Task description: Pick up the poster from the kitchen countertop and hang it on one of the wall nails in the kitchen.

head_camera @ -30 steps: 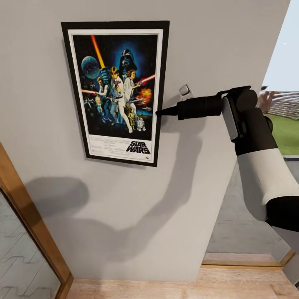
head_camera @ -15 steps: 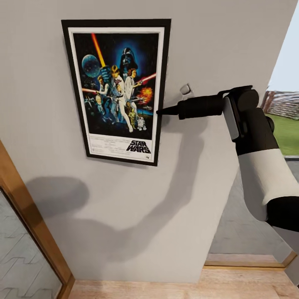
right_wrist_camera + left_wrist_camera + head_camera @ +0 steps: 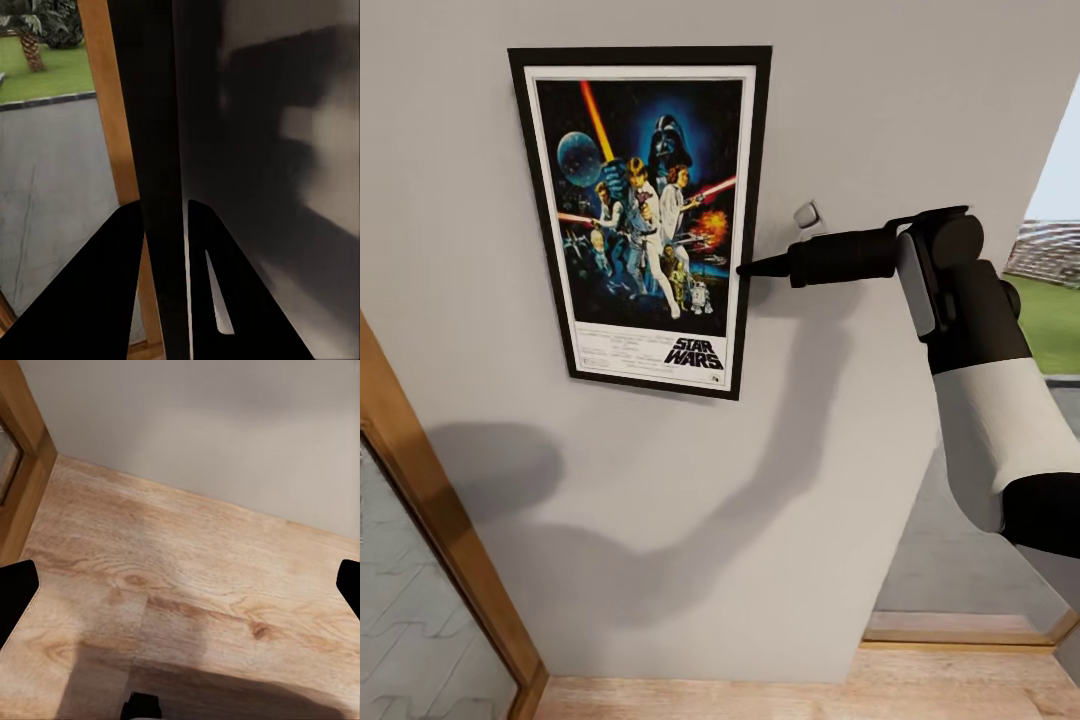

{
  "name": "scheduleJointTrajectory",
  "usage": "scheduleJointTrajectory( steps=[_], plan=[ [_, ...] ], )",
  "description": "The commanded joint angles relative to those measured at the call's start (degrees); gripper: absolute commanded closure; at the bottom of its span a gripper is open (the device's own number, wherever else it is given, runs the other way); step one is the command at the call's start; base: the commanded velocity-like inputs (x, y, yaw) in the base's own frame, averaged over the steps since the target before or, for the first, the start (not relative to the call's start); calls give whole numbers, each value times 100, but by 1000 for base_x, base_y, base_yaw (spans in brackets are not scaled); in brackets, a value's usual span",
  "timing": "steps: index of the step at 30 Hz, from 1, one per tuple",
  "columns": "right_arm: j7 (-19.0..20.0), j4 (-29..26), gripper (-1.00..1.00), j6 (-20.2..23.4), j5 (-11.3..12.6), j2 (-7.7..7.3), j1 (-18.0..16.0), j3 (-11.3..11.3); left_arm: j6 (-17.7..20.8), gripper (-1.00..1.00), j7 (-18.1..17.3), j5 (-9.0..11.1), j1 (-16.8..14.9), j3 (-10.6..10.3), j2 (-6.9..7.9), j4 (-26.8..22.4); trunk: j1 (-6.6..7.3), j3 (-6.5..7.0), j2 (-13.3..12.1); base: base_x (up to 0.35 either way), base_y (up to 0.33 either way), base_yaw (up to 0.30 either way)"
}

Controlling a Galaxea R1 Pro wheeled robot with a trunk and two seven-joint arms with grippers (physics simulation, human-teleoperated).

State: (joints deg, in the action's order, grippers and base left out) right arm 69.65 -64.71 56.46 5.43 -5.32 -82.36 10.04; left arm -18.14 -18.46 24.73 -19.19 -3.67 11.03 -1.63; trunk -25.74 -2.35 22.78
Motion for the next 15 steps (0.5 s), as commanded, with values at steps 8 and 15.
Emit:
scheduleJointTrajectory(
  steps=[8, 15],
  plan=[
    [-21, 3, 100, 58, 66, -5, -8, 9, -14, -100, -26, 58, -6, -40, 0, 10, -4, -14, 14, 0, 152, 0],
    [-21, 3, 100, 58, 67, -5, -8, 7, -14, -100, -26, 57, -6, -39, 1, 7, -4, -14, 14, 0, 23, 0]
  ],
)
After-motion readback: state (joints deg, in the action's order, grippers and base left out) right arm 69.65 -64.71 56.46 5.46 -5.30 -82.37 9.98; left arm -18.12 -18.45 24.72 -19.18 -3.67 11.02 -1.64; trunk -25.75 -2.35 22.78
